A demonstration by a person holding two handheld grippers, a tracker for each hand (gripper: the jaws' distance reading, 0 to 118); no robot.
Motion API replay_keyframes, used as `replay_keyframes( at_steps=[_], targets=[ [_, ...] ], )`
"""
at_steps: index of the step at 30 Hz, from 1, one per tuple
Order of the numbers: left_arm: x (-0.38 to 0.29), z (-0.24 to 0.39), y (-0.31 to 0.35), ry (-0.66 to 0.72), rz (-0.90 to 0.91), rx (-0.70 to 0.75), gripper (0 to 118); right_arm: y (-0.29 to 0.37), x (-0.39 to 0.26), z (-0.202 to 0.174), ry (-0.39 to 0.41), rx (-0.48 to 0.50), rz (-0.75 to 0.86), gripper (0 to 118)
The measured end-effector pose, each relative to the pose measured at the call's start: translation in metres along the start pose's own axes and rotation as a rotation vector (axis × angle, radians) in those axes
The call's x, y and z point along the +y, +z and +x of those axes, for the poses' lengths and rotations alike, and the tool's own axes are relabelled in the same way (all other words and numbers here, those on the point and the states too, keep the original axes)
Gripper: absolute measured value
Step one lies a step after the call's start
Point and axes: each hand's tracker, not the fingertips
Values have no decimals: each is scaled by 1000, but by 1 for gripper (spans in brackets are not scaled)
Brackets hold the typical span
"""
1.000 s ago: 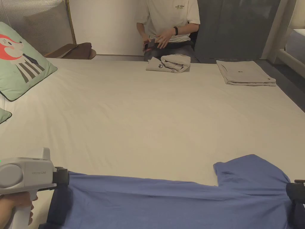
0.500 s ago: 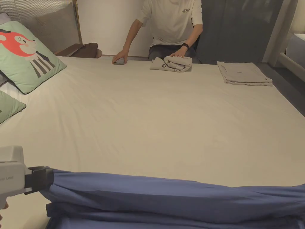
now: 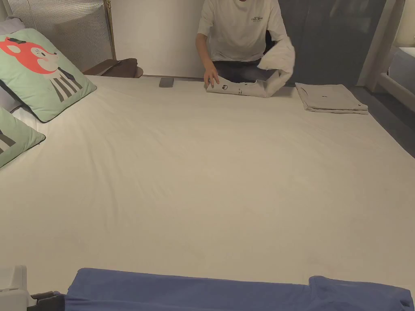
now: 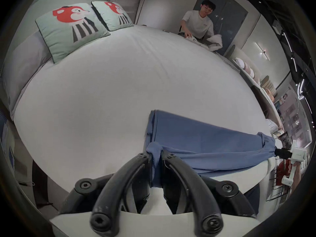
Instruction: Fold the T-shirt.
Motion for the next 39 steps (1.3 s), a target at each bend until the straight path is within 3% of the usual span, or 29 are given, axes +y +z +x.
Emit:
replay_keyframes(
  at_steps=[11, 12, 13, 14, 16, 17, 18, 19, 22, 26, 29, 31, 32, 33, 34, 39],
  targets=[
    [-18, -7, -11, 0, -30, 44, 4, -22, -19, 2, -10, -33, -28, 1],
    [-18, -6, -11, -1, -25, 42, 13, -21, -19, 2, -9, -32, -21, 2],
    [-18, -5, -10, -5, -17, 37, 33, -21, -19, 2, -12, -31, -14, 6],
    [-18, -3, -8, -11, 0, 33, 41, -16, -19, -1, -17, -33, -1, 10],
    [-15, 2, 1, -57, 71, 91, 55, -11, -20, -3, -3, -38, 30, 23],
    [-14, 5, 7, -79, 116, 110, 74, -8, -19, -5, 19, -63, 35, 51],
    [-12, 10, 17, -96, 176, 105, 85, 1, -15, -13, 45, -76, 68, 88],
    [-9, 17, 27, -108, 233, 107, 84, 11, -13, -16, 36, -79, 138, 100],
    [5, 40, 54, -135, 401, 79, 84, 37, 0, -27, -28, -52, 347, 99],
    [22, 73, 82, -141, 574, 13, 84, 70, 21, -63, -13, -68, 618, 99],
    [25, 94, 94, -160, 678, -16, 81, 78, 28, -92, 20, -141, 765, 96],
    [22, 108, 100, -187, 736, -20, 54, 75, 29, -106, 31, -147, 835, 75],
    [20, 113, 102, -199, 763, -12, 31, 74, 29, -113, 34, -152, 865, 56],
    [19, 118, 103, -203, 773, 2, 5, 72, 29, -117, 31, -155, 893, 22],
    [17, 122, 103, -213, 786, 10, 1, 69, 29, -121, 22, -157, 916, 1],
    [14, 123, 104, -210, 785, -27, 0, 66, 34, -137, -17, -120, 944, 0]
  ],
)
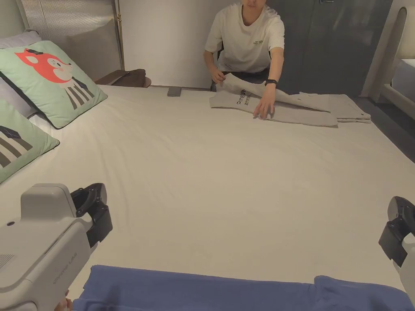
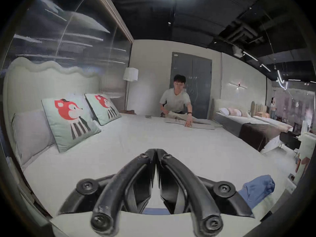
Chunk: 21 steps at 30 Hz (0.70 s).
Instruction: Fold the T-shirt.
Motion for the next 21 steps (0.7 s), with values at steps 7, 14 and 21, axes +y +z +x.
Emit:
replay_keyframes(
  at_steps=[7, 14, 21],
  targets=[
    [-12, -69, -22, 236, -205, -89, 0, -2, 0, -12, -2, 13, -24, 0],
    [-68, -184, -61, 608, -561, -281, 72, -6, -11, -23, 26, 25, -81, 0],
    [-124, -227, -87, 807, -741, -346, 106, -5, -17, -36, 69, 19, -116, 0]
  ],
)
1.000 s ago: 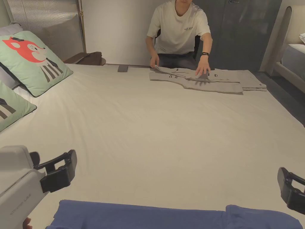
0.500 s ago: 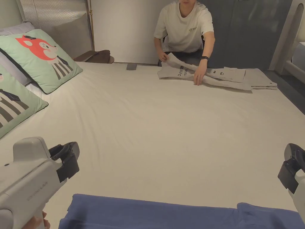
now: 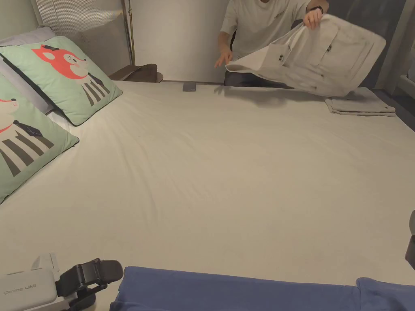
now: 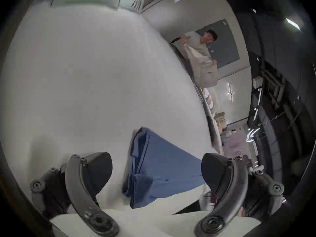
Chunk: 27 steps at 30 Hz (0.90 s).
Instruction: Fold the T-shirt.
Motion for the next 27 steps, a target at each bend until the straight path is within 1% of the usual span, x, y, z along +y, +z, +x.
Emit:
replay_keyframes(
  at_steps=[2, 4, 5, 7, 8, 9, 10, 11, 12, 13, 14, 15, 16, 18, 20, 21, 27],
  targets=[
    [4, -18, -14, 51, -34, -29, 106, 3, 1, -5, -3, -4, -11, 0],
    [1, -24, -28, 50, -71, -49, 105, 4, 0, -7, -1, -9, -19, 0],
    [-11, 6, -30, 43, -78, -79, 105, 4, 0, -7, 1, -10, -23, 0],
    [-13, 12, -37, 42, -79, -120, 105, 4, -1, -8, 4, -10, -32, 0],
    [-13, 11, -43, 72, -91, -165, 105, 4, -1, -8, 9, -10, -35, 0],
    [-17, 20, -45, 98, -108, -188, 102, 4, -1, -8, 12, -11, -37, 0],
    [-19, 21, -49, 91, -106, -190, 94, 5, 0, -10, 13, -13, -38, 0],
    [-22, 24, -52, 89, -99, -197, 79, 6, 0, -10, 13, -14, -40, 0],
    [-24, 26, -55, 100, -98, -199, 52, 6, 0, -10, 11, -14, -40, 0],
    [-21, 22, -55, 115, -99, -188, 30, 6, 1, -10, 9, -15, -39, 0],
    [-24, 22, -59, 115, -103, -132, 21, 7, 2, -11, 8, -16, -38, 0],
    [-28, 24, -62, 84, -106, -68, 14, 7, 3, -11, 10, -15, -36, 0],
    [-30, 24, -62, 60, -101, -15, 10, 7, 4, -11, 12, -17, -34, 0],
    [-22, 12, -49, 151, -104, -151, 9, 7, 5, -11, 15, -17, -30, 0],
    [-22, 20, -33, 100, -71, -109, 7, 7, 7, -11, 13, -18, -27, 0],
    [-8, 11, -23, 67, -58, -73, 7, 7, 7, -11, 8, -16, -26, 0],
    [11, 0, 46, 67, 54, 75, 7, 5, 8, -14, -1, 7, -22, 0]
  ],
)
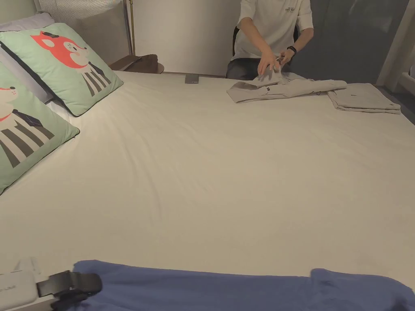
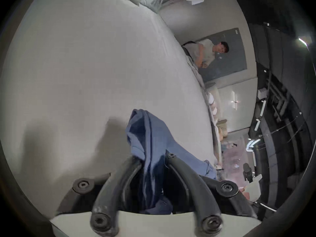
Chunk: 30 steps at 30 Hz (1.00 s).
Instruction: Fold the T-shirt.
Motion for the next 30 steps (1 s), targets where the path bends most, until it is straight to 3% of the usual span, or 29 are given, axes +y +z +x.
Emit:
replay_keyframes(
  at_steps=[4, 8, 13, 15, 22, 28, 29, 30],
  targets=[
    [0, 7, 17, -2, 20, 33, 7, -3, -2, -6, -15, 30, -6, 0],
    [-15, 47, 16, -79, 24, -49, 7, -6, -3, -9, -21, 56, -2, 0],
    [-42, 116, -25, -235, -67, -123, 7, -5, -4, -5, -42, 77, 10, 0],
    [-37, 115, -60, -270, -132, -131, 7, -2, -5, -1, -48, 78, 16, 0],
    [-114, 162, -172, -387, -285, 1, 7, 12, -14, 28, -67, 42, 27, 0],
    [-139, 164, -217, -403, -261, 97, 7, 21, -15, 48, -96, 4, 24, 0],
    [-138, 163, -219, -386, -246, 104, 11, 21, -15, 50, -101, 3, 22, 0],
    [-150, 175, -210, -353, -225, 95, 21, 21, -16, 52, -105, 0, 20, 0]
  ],
)
